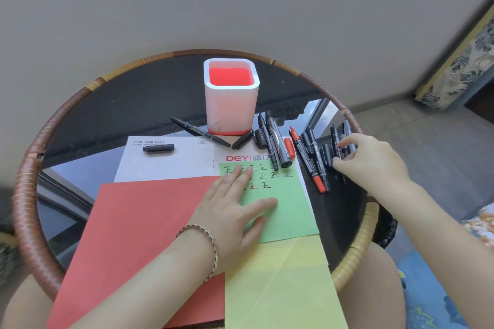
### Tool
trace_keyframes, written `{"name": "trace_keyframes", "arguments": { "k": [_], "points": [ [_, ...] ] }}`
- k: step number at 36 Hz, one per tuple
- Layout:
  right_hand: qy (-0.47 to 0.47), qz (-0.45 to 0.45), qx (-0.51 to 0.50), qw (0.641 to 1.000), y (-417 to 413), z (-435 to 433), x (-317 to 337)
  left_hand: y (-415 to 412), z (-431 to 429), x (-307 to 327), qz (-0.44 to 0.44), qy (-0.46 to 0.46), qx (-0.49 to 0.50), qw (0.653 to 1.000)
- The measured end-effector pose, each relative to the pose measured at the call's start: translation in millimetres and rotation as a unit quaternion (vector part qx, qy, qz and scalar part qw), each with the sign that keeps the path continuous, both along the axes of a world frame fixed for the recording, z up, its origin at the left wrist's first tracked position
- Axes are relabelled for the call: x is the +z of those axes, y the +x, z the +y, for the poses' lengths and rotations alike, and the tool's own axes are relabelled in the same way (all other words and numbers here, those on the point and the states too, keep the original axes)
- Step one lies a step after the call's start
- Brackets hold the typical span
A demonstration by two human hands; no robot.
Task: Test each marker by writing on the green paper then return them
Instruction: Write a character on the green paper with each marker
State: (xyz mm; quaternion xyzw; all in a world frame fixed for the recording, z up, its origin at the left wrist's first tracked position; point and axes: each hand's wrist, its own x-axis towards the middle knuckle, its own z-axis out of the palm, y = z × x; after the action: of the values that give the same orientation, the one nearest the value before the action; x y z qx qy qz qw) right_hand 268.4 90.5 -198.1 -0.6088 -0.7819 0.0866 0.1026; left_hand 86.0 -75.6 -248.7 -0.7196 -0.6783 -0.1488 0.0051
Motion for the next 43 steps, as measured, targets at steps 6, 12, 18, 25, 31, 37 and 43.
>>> {"name": "trace_keyframes", "arguments": {
  "k": [6,12,18,25,31,37,43],
  "points": [
    [-0.202,0.351,-0.07,0.912,4.2,-1.9,14.3,0.1,0.0,1.0,-0.001,0.002,-0.001,1.0],
    [-0.303,0.641,-0.015,0.705,-9.1,-34.6,37.4,0.2,-0.6,2.0,0.0,-0.003,0.004,1.0],
    [-0.216,0.611,0.029,0.761,-38.7,-69.4,11.3,0.1,0.0,1.5,-0.014,-0.009,0.0,1.0],
    [-0.202,0.556,0.061,0.804,-61.4,-79.2,-11.9,-0.6,1.0,-0.6,-0.007,-0.017,0.001,1.0],
    [-0.08,0.525,-0.001,0.847,-59.1,-70.7,-20.7,0.4,0.9,-0.5,-0.016,-0.003,0.006,1.0],
    [-0.021,0.498,-0.027,0.866,-59.3,-70.9,-28.6,0.2,-0.3,-1.0,-0.046,0.008,0.004,0.999],
    [-0.011,0.497,-0.038,0.867,-60.4,-67.6,-30.1,0.9,0.0,1.1,-0.056,0.002,0.003,0.998]
  ]
}}
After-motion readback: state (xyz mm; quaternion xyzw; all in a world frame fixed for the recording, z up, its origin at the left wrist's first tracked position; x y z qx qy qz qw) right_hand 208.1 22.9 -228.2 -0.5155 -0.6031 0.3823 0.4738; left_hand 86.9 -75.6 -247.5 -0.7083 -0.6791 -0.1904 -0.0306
